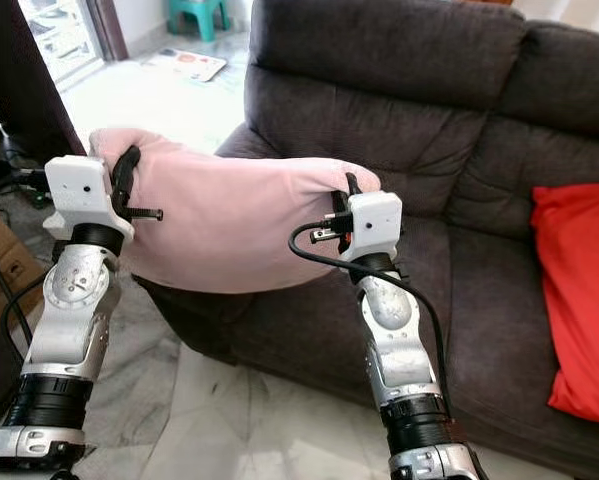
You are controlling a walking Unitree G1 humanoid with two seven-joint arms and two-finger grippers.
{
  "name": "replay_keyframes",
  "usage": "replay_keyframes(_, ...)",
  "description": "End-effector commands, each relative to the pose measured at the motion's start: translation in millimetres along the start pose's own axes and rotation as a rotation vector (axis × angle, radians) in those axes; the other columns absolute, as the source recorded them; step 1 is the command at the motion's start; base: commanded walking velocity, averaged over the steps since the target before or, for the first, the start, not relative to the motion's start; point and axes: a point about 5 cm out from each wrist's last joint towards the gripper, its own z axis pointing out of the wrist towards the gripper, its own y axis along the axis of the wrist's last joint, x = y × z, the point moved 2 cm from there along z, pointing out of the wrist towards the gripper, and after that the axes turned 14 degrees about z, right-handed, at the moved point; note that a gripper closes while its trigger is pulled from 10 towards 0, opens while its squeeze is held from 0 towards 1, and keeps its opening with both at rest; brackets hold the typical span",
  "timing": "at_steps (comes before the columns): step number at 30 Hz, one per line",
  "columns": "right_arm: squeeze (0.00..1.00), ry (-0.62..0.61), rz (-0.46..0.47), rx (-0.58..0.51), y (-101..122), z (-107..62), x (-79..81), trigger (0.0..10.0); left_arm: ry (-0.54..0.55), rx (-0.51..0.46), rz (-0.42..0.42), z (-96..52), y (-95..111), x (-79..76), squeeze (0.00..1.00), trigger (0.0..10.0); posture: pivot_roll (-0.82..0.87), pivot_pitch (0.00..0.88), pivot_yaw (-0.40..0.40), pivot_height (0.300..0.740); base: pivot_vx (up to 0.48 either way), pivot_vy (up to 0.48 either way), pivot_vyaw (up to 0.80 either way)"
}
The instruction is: Move the pillow to the sofa from floor
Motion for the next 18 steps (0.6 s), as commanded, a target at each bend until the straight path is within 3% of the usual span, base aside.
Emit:
replay_keyframes(1, 0.00, 0.025, 0.010, -0.088, 20.4, 8.0, 7.7, 10.0, 0.014, -0.052, 0.013, 5.2, 11.7, 7.1, 0.00, 10.0, 0.01, 0.064, -0.074, 0.740, 0.326, 0.000, 0.00)
replay_keyframes(18, 0.00, 0.028, 0.010, -0.077, 19.2, 7.0, 8.0, 10.0, 0.014, -0.045, 0.009, 4.8, 10.8, 5.8, 0.00, 10.0, 0.01, 0.078, -0.079, 0.740, 0.327, 0.000, 0.00)
